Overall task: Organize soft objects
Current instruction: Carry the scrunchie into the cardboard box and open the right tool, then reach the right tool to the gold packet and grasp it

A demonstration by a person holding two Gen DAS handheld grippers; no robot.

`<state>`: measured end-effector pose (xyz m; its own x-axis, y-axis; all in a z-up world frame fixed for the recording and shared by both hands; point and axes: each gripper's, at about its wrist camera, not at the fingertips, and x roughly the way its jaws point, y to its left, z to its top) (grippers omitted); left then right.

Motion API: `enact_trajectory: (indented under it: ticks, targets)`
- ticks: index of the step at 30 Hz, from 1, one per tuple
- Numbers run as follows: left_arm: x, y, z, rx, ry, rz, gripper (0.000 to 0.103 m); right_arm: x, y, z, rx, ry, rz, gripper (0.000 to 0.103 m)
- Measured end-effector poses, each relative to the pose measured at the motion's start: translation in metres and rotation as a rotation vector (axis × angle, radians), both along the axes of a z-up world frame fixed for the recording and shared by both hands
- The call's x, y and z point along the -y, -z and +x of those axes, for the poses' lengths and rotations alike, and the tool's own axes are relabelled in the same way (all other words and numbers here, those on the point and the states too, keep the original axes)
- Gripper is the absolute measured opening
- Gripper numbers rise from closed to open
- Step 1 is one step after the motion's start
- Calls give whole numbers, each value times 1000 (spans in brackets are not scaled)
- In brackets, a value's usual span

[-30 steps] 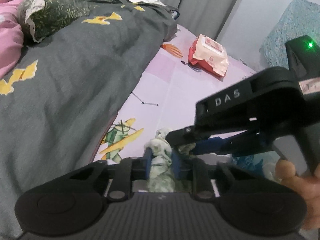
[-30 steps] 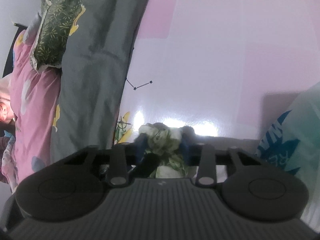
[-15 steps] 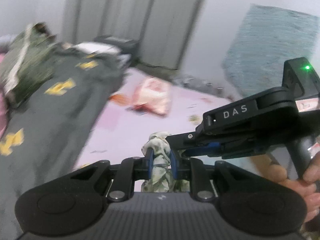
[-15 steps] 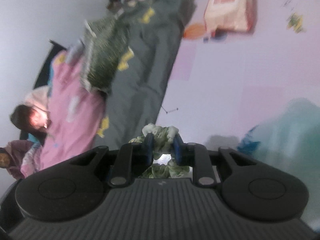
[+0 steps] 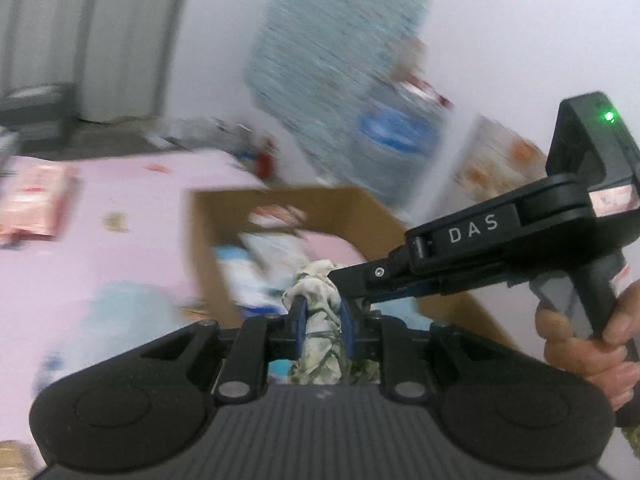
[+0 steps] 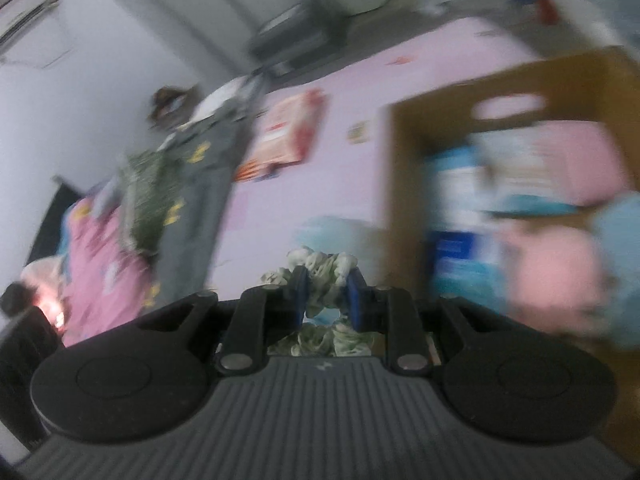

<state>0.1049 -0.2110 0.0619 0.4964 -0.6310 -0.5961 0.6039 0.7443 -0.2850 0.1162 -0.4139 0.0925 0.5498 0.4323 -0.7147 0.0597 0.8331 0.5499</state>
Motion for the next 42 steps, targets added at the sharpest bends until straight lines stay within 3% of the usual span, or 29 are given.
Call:
enact_trajectory:
  ticks: [4,9,13,17,22,28,34,38,42]
  targets:
    - [56,20,-8,-60,116,41,20,60,15,-36,-72,93,-49,20]
    - [99,53,-20,-153,189,115,20,95,48,-57,-175,145,-95,19]
    - [100,70,-22,-192,213,158,24,106,75,-58,-252,127,-120,20]
    - [95,65,-20,-185,215,148,40,106,91,-53,-317,99,-106,25]
    - [85,55,-15,-182,206,128,42,106,98,-44,-368,99,-86,31]
    - [59,40,-18,-139,191,93,45,108,80,-45,-328,130,-66,39]
    - [10,19,-22,-86,118,62,51,84,38,-35,-193,100,-22,41]
    - [-42,6,-27,1,13,87,60,38,21,-16,-109,-1,40,41]
    - [-107,2,-33,73,-165,166,66,-25,18,7,-45,-147,128,42]
